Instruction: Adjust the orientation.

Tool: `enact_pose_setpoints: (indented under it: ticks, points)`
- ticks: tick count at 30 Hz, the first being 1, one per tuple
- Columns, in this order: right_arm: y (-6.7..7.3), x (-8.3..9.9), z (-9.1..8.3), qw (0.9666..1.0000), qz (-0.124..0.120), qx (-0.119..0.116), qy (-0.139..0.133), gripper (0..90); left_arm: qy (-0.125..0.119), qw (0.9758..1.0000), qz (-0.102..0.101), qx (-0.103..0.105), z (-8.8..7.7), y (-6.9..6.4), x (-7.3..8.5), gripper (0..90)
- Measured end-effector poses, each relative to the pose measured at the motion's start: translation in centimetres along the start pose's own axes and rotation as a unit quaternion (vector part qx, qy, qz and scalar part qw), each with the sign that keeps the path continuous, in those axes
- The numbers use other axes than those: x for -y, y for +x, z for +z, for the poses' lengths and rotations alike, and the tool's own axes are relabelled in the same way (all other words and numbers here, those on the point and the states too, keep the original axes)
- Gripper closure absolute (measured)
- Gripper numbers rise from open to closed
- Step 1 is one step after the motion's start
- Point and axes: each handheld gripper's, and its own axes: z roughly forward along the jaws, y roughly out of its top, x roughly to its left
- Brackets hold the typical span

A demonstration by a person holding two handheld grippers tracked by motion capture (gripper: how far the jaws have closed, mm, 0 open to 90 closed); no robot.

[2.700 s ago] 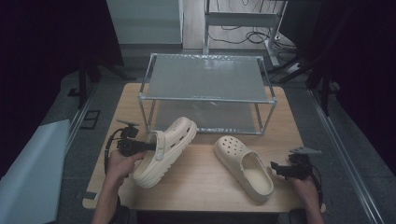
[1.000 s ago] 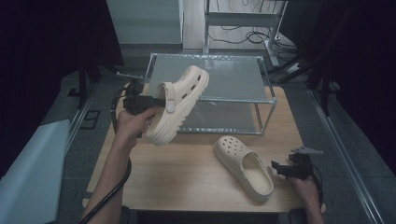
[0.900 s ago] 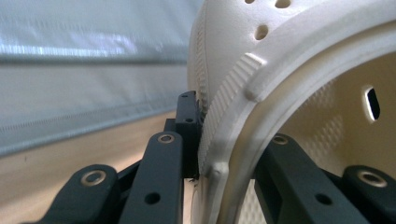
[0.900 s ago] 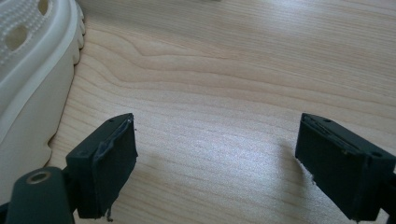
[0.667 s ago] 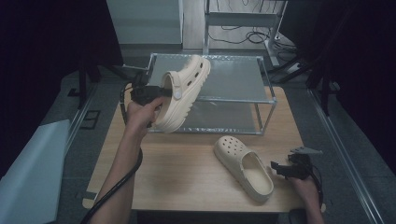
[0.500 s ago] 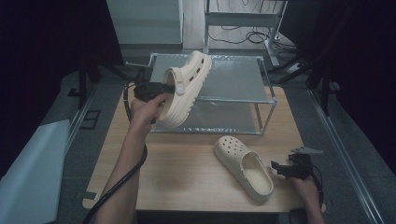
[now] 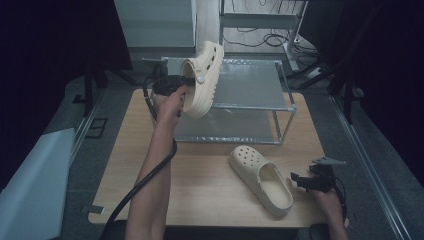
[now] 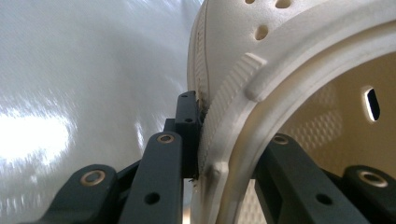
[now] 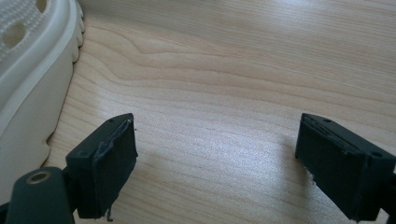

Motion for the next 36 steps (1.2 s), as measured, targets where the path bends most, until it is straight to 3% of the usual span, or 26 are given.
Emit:
enact_pose_setpoints:
  ticks: [6,15,23,26,32,36]
  points:
    - [-0.1,0.0,0.0,1.0,0.0,0.003,-0.001,12.3,-0.014,0.9998,-0.015,-0.006,0.9,0.6,-0.9,76.3]
    - [0.0,0.0,0.0,1.0,-0.001,0.002,0.001,12.5,-0.032,0.9986,-0.026,-0.033,1.8,1.4,-2.8,76.3]
    - [0.0,-0.1,0.1,1.0,-0.003,0.002,0.001,12.7,-0.029,0.9982,-0.016,-0.051,2.7,1.6,-3.9,76.3]
    - [0.0,-0.1,0.1,1.0,-0.001,0.002,0.002,12.7,-0.031,0.9981,-0.018,-0.051,3.0,2.1,-4.3,76.3]
    - [-0.1,0.0,0.1,1.0,-0.001,0.002,0.003,12.8,-0.028,0.997,-0.014,-0.071,3.2,3.0,-5.0,76.5]
    - [-0.2,0.0,0.1,1.0,-0.002,0.001,0.003,12.9,-0.024,0.9975,-0.012,-0.066,3.2,3.4,-5.0,76.5]
